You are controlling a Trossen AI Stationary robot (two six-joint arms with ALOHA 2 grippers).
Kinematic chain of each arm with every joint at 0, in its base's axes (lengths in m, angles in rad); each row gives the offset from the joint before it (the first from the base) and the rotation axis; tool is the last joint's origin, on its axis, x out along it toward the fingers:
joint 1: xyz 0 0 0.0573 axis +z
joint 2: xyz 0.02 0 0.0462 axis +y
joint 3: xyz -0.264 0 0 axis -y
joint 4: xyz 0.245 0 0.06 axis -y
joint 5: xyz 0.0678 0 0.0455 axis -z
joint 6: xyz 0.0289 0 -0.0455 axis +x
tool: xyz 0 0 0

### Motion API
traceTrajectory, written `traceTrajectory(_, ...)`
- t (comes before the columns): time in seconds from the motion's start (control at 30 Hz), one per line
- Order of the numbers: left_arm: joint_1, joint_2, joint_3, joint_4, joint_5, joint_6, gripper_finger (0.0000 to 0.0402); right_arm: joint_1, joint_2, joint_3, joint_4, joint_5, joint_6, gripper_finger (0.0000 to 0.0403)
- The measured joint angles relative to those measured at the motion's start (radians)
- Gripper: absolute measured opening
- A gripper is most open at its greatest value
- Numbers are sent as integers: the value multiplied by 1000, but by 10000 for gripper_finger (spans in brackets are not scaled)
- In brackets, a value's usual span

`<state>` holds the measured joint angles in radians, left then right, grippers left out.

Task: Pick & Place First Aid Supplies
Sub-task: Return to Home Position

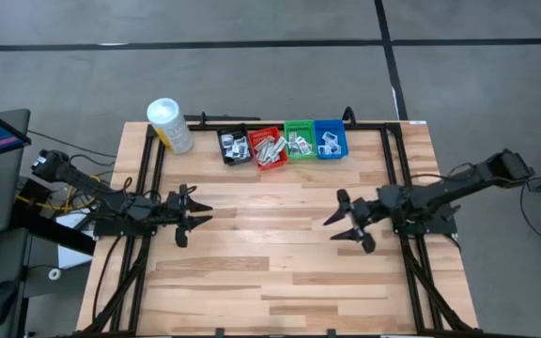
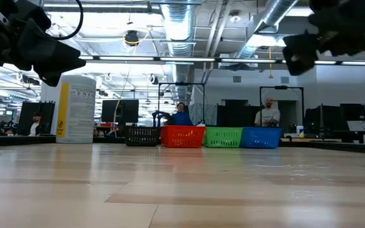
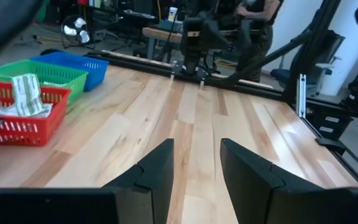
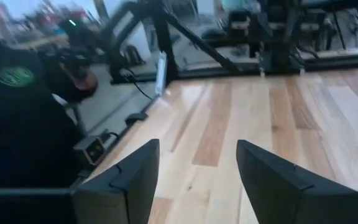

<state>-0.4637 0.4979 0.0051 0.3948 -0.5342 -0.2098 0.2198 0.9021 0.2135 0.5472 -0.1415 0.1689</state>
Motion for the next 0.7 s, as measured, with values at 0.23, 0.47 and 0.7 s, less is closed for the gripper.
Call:
traceTrajectory(0.23, 27, 0, 0, 38, 7, 42, 131, -71, -198, -201, 138, -79, 27, 209)
traceTrajectory(0.47, 132, 0, 1, 88, 79, 72, 131, -119, -314, -206, 3, -117, 22, 209)
traceTrajectory(0.7, 231, 0, 1, 112, 79, 75, 131, -181, -402, -206, -140, -157, 0, 209)
